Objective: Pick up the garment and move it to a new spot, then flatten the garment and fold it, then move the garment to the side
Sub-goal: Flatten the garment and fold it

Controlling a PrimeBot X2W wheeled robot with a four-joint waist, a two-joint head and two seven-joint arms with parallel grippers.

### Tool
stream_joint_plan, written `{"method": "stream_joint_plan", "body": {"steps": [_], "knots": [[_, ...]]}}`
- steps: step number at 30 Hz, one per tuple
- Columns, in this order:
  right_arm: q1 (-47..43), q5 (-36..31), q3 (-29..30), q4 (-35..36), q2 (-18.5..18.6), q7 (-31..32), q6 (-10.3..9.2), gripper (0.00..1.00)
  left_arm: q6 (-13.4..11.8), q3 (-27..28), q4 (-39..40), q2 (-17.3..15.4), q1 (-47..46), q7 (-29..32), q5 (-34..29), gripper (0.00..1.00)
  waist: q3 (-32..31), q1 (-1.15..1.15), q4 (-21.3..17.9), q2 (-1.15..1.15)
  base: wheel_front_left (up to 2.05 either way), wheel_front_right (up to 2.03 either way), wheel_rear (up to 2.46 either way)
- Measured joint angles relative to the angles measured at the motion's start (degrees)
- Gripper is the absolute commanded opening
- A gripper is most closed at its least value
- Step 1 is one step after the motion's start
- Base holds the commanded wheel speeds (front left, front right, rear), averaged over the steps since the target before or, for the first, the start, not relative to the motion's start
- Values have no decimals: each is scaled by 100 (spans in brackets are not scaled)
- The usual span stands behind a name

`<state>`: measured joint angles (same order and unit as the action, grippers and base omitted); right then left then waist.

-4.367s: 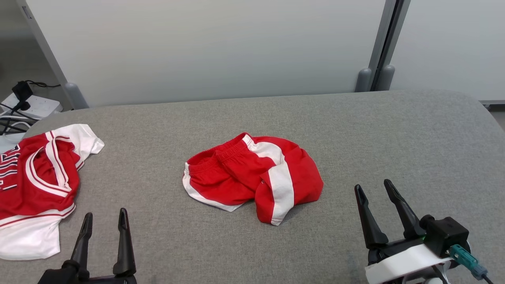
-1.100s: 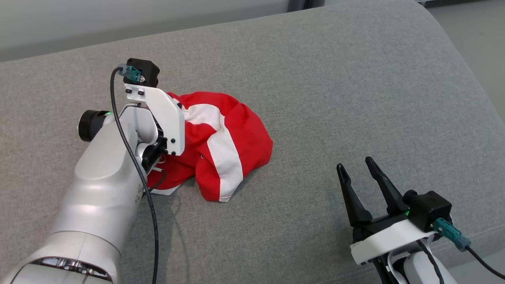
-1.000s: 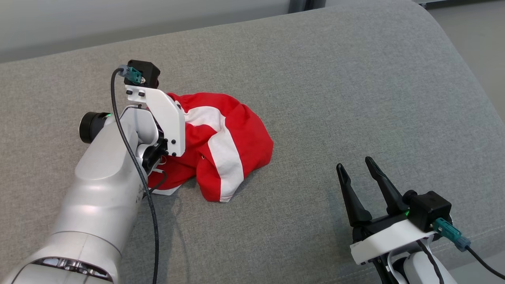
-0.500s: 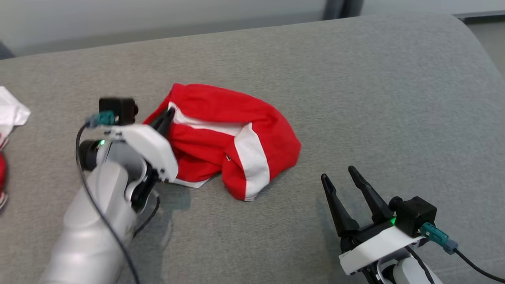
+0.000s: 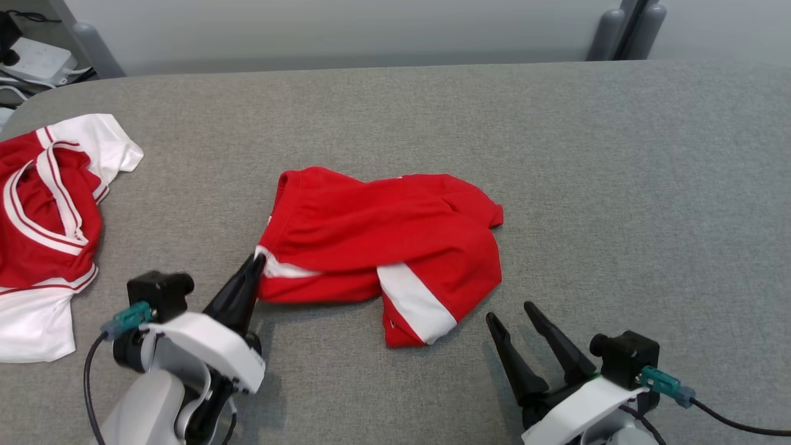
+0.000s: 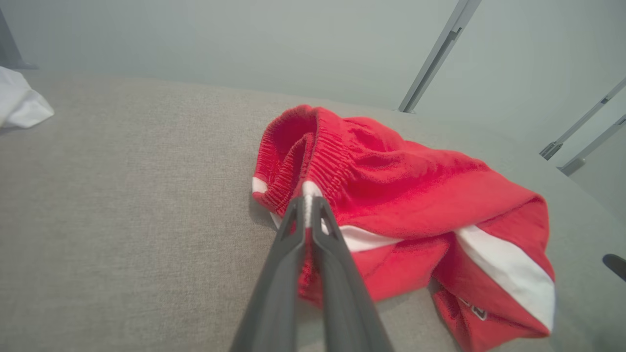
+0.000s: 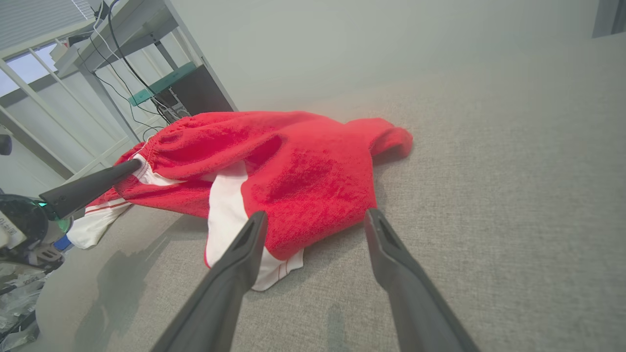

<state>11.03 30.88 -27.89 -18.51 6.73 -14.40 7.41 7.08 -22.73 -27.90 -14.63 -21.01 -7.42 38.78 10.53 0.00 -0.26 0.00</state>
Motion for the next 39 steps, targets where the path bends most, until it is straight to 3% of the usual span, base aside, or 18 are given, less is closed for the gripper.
{"method": "stream_joint_plan", "body": {"steps": [6, 11, 17, 24, 39], "knots": [[27, 793, -577, -314, 122, 0, 0, 100, -42, -24, 559, -136, 541, 29, 65, 0, 8, 0, 118, 0, 0, 0, 0], [296, 1464, -1316, -513, 305, 0, 0, 100, -305, 170, 1037, -162, 555, -387, -40, 0, 132, 0, 195, 0, 0, 0, 0], [723, 1703, -1629, -716, 392, 0, 0, 100, -676, 598, 1461, -241, 544, -671, -361, 0, 284, 0, 241, 0, 0, 0, 0], [1085, 1866, -1981, -916, 377, 0, 0, 100, -847, 855, 1583, -177, 546, -681, -548, 0, 409, 0, 303, 0, 0, 0, 0], [1664, 2041, -2312, -1423, 391, -86, -42, 100, -813, 1096, 1744, 120, 548, -682, -855, 0, 595, 0, 634, 0, 0, 0, 0]]}}
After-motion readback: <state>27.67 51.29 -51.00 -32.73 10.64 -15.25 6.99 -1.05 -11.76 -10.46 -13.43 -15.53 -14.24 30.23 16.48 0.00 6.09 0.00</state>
